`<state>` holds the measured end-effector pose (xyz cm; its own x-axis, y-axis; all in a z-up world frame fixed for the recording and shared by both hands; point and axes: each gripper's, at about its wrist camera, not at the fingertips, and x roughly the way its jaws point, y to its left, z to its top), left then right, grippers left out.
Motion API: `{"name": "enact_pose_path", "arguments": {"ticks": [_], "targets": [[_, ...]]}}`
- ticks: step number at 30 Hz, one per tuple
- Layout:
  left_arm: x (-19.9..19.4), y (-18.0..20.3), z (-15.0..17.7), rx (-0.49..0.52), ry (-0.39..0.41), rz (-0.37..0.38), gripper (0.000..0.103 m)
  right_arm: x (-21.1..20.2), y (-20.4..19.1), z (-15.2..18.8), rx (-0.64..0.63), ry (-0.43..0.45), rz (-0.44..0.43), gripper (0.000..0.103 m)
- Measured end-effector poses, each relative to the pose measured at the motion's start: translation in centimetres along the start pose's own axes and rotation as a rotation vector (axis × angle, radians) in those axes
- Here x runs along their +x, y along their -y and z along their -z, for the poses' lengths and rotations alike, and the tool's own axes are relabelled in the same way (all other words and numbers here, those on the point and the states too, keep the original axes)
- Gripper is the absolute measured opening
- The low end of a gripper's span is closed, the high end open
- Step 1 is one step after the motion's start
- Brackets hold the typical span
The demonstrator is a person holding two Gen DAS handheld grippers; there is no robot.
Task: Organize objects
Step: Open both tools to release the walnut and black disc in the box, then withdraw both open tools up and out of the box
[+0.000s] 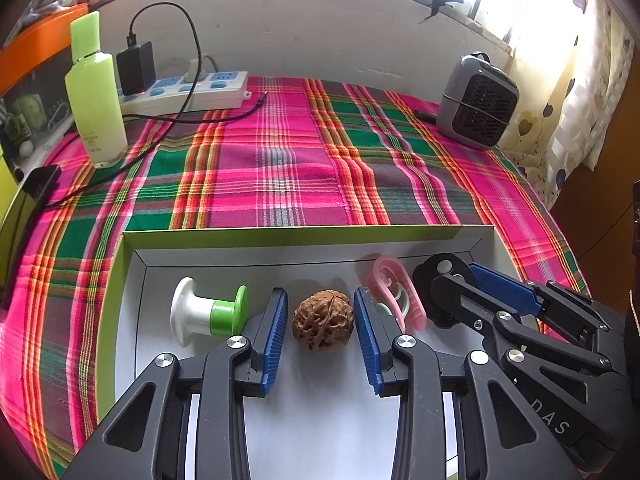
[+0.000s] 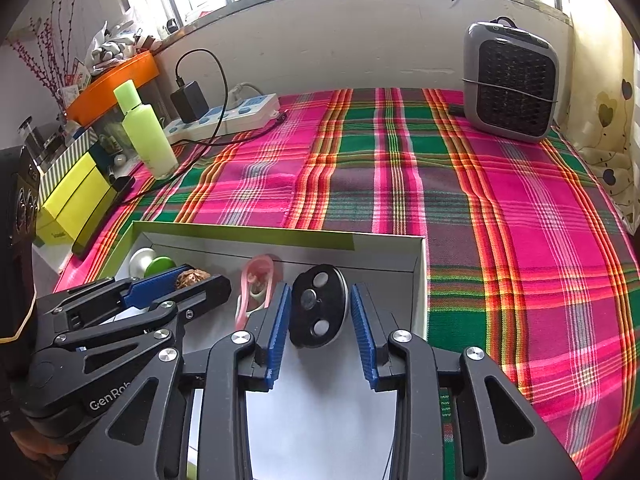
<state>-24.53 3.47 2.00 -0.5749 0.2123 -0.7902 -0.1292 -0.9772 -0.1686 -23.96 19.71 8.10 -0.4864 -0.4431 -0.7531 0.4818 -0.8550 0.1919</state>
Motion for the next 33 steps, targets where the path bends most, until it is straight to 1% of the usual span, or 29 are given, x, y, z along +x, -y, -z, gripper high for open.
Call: {"name": "enact_pose_path", "arguments": {"ticks": [7, 13, 16, 19, 23, 29, 33], "targets": [[-0.6, -0.2, 0.1, -0.006, 0.006, 0.004, 0.034, -0.2, -0.1, 0.1, 0.003, 0.003, 0.005, 0.036], [-1.3, -0.1, 0.3, -0.008, 0.017, 0.005, 0.038, -0.7, 0.0, 0.3, 0.01, 0.01, 0.005, 0.041], [-1.8, -0.2, 0.4, -0.007, 0.027, 0.004, 0.039, -1.1, 0.0, 0.4, 0.014, 0.014, 0.002, 0.042], [-2.5, -0.1, 0.7, 0.0, 0.046, -0.013, 0.04, -1.4, -0.1, 0.5, 0.014, 0.017, 0.003, 0.042], [-3.0, -0.1, 1.1, 0.001, 0.051, -0.02, 0.04, -1.9, -0.3, 0.7, 0.008, 0.023, 0.008, 0.042], [-4.0, 0.1, 1.6, 0.012, 0.073, -0.059, 0.04, -2.7, -0.5, 1.0, 0.007, 0.035, 0.016, 0.042], [-4.8, 0.1, 1.9, 0.01, 0.082, -0.054, 0.04, -3.3, -0.6, 1.2, 0.01, 0.046, 0.019, 0.042]]}}
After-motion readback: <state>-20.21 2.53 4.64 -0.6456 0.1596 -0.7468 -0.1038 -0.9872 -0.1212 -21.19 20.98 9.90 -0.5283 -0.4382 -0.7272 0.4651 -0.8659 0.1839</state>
